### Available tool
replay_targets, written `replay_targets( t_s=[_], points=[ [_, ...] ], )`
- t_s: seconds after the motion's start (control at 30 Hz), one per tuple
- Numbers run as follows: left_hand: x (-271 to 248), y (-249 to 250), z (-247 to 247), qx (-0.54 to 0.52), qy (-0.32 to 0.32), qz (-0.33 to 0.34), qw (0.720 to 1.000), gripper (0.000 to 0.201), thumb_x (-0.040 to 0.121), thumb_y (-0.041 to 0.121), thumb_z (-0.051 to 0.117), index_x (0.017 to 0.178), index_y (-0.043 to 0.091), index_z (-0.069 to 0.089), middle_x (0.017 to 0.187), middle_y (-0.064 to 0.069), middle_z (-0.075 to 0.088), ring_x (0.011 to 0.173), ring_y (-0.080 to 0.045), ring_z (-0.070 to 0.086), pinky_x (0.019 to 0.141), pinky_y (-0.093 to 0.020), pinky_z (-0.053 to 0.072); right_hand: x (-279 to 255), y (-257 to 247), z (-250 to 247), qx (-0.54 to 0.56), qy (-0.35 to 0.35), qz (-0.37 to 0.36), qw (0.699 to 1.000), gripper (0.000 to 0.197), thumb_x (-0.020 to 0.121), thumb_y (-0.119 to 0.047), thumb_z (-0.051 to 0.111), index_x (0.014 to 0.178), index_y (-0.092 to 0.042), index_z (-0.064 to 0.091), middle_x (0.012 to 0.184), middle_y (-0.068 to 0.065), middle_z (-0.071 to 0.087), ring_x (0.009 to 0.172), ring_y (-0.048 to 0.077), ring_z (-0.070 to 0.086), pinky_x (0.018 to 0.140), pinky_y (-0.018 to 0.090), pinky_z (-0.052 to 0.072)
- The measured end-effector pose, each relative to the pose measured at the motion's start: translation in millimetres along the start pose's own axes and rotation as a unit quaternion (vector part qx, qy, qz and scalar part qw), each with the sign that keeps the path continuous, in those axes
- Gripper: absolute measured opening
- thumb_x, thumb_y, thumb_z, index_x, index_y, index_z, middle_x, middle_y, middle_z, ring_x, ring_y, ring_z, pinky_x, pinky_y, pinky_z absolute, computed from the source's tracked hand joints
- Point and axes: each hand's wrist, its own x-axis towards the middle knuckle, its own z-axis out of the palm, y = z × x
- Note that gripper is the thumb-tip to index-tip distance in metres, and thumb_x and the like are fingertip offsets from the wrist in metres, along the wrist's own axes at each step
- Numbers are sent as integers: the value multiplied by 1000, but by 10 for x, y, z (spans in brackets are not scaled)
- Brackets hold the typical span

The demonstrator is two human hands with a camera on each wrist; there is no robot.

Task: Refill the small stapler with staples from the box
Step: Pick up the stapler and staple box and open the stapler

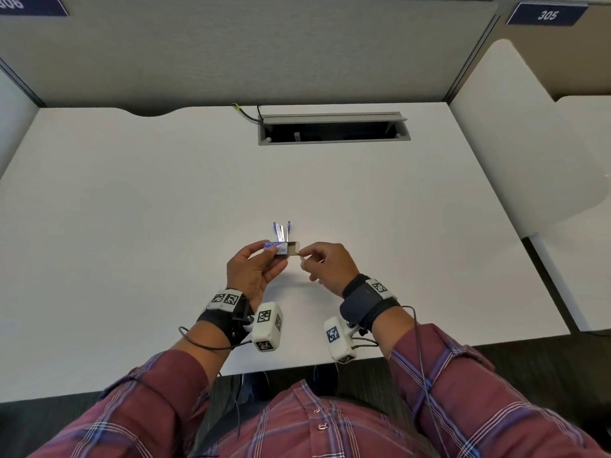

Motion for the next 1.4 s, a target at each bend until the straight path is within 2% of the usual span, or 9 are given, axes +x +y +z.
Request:
replay_targets(
  t_s=[0.1,0.23,0.37,0.57,0.8,0.93,1.0,1.17,1.4],
  points=[
    [6,-24,-9,9,-4,-2,1000,29,90,1,76,118,-1,68,105,-28,78,87,-36,78,80,-40,66,10,40,-6,-15,13,-4,1000,19,87,-19,71,105,-19,76,76,-3,71,59,14,69,62,20,52],
    [21,-52,-49,23,-7,-10,1000,30,91,4,76,119,2,67,102,-27,79,91,-41,78,77,-42,66,89,228,-115,-82,88,7,993,16,86,-19,66,97,-17,77,92,-2,77,82,16,70,77,25,54],
    [40,-112,-85,44,7,-3,999,33,87,4,79,119,3,69,90,-19,79,76,-30,73,67,-32,63,176,515,-320,-179,106,76,975,10,88,-15,63,91,-18,72,99,2,74,93,24,69,79,30,54],
    [61,-220,-67,58,13,-3,998,28,86,3,80,112,6,71,89,-18,78,74,-25,72,65,-29,60,210,762,-396,-257,110,94,956,10,91,-15,61,95,-17,70,111,10,61,99,30,63,84,38,54],
    [67,-302,23,56,7,-13,998,35,85,3,81,118,2,70,89,-19,79,75,-25,72,68,-31,61,192,818,-460,-214,94,71,970,8,82,-21,71,87,-20,64,101,8,66,94,27,63,81,32,50],
    [62,-322,108,59,-3,-11,998,35,85,2,81,117,2,69,89,-18,78,74,-25,72,68,-31,62,157,736,-515,-137,142,32,980,25,82,-21,75,105,-15,70,100,3,65,89,16,61,82,24,47],
    [61,-333,149,62,-7,-11,998,34,85,2,81,117,2,69,90,-20,78,74,-25,72,68,-31,62,133,602,-506,-67,134,10,989,21,86,-22,73,105,-14,72,95,2,71,83,13,64,78,22,49],
    [48,-374,258,75,-18,-7,997,32,85,3,81,114,3,70,94,-24,77,75,-27,74,71,-33,62,103,321,-407,91,35,22,995,17,91,-23,71,106,-14,72,85,7,78,66,17,73,59,30,57],
    [37,-366,316,72,-45,5,996,35,89,-3,75,122,6,71,99,-29,78,80,-34,76,77,-38,65,126,236,-389,74,17,5,997,14,89,-15,68,102,-15,75,77,3,75,66,17,73,62,32,61]
  ],
)
